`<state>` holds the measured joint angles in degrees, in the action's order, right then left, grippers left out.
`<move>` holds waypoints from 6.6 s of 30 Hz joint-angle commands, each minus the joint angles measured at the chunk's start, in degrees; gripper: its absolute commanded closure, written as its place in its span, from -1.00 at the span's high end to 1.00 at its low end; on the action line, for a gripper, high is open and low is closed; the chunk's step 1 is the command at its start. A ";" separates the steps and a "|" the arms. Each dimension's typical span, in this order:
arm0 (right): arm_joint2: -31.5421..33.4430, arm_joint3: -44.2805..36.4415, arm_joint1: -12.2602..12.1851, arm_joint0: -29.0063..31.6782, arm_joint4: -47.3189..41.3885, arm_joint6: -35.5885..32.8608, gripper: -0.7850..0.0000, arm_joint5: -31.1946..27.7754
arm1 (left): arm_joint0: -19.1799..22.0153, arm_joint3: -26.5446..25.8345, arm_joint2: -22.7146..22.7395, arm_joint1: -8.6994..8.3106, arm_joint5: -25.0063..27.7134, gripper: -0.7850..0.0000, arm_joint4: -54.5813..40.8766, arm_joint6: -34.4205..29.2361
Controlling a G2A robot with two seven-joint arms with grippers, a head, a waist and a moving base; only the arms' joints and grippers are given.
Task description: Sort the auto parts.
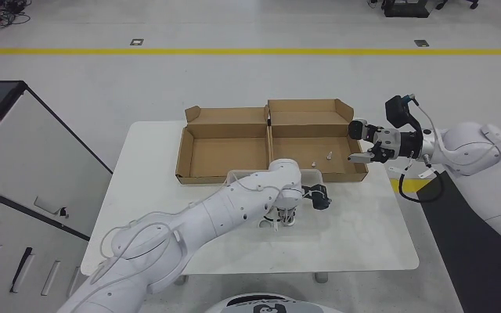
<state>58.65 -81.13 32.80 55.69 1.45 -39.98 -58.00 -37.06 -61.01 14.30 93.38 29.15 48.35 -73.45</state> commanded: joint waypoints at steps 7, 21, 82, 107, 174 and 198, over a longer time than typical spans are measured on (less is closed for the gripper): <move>0.00 0.00 0.00 0.00 0.00 0.00 1.00 0.00 | 0.54 1.98 -0.07 1.10 -0.62 -1.00 0.24 -0.10; 0.00 0.00 0.00 0.00 0.00 0.00 1.00 0.00 | 0.33 -8.94 6.68 -3.20 -3.43 -1.00 0.89 -5.11; 0.00 0.00 0.00 0.00 0.00 0.00 1.00 0.00 | -33.84 -48.47 49.57 -33.73 28.85 -1.00 -17.83 57.98; 0.00 0.00 0.00 0.00 0.00 0.00 1.00 0.00 | -31.62 -49.09 36.78 -43.14 28.85 -1.00 4.83 119.74; 0.00 0.00 0.00 0.00 0.00 0.00 1.00 0.00 | -32.34 -57.05 41.73 -45.82 28.85 -1.00 -15.49 119.76; 0.00 0.00 0.00 0.00 0.00 0.00 1.00 0.00 | -34.04 -57.84 42.41 -44.53 27.21 -1.00 -14.45 115.55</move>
<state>58.65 -81.13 32.80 55.69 1.45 -39.98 -58.00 -70.83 -118.55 56.98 48.75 57.03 34.33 44.77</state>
